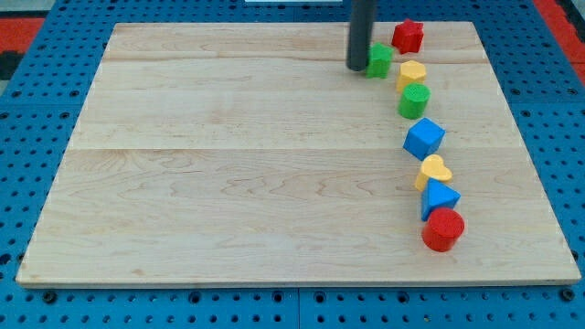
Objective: Place the red star to the right of the yellow hexagon
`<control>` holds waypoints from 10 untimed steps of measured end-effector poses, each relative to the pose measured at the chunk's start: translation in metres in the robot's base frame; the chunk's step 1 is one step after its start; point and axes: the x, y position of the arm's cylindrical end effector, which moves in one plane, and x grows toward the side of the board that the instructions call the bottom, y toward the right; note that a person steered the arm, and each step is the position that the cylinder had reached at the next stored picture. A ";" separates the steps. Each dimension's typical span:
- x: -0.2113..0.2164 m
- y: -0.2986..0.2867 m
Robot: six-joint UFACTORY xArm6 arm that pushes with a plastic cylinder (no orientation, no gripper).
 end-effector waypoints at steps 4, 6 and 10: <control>-0.008 0.011; -0.058 0.005; -0.094 0.045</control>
